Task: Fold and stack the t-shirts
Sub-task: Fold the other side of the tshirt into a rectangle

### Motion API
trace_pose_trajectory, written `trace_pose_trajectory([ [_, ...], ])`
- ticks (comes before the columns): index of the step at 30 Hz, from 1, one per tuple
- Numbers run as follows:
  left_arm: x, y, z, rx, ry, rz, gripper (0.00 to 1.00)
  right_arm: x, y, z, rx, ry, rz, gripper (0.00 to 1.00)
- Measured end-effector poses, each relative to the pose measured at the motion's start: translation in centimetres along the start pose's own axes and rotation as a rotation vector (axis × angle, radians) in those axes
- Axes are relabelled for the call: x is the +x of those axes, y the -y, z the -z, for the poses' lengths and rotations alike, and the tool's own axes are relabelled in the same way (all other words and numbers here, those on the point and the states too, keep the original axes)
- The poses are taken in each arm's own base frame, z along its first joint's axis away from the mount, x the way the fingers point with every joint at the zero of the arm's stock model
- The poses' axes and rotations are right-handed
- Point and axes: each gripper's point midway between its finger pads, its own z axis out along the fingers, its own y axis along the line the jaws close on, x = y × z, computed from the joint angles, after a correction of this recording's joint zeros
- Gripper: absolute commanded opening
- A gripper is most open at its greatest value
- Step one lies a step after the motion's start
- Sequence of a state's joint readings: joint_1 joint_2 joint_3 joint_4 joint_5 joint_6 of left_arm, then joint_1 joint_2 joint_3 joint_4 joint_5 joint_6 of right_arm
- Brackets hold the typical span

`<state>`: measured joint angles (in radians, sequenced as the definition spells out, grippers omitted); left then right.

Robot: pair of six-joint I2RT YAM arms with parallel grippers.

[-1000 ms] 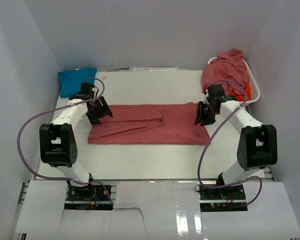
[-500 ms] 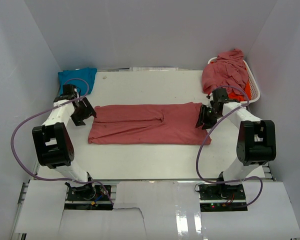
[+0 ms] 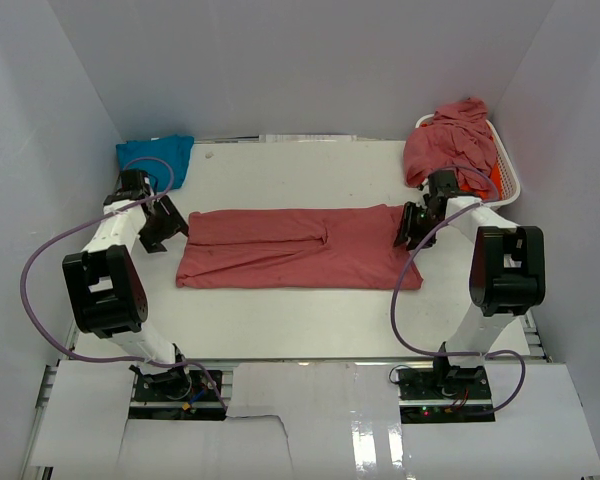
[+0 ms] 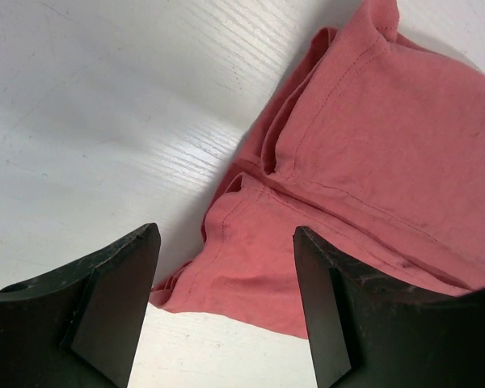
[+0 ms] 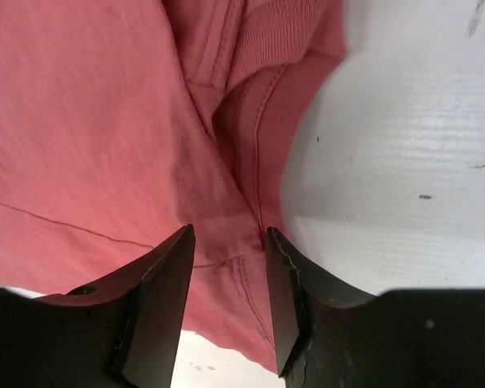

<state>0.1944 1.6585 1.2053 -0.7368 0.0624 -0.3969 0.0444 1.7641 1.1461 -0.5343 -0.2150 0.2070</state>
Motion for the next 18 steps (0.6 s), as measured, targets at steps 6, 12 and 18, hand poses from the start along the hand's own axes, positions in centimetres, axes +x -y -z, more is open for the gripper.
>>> trace_pose_trajectory([
  [6,-0.1,-0.2,0.1,-0.003,0.001,0.006,0.78,-1.5,-0.1,-0.3,-0.009,0.024,0.003,0.47],
  [12,-0.1,-0.2,0.1,-0.003,0.002,0.008,0.78,-1.2,-0.3,-1.1,-0.033,0.009,-0.005,0.44],
  [18,-0.1,-0.3,0.1,-0.004,0.002,0.009,0.78,-1.0,-0.5,-1.5,-0.051,0.005,-0.015,0.32],
])
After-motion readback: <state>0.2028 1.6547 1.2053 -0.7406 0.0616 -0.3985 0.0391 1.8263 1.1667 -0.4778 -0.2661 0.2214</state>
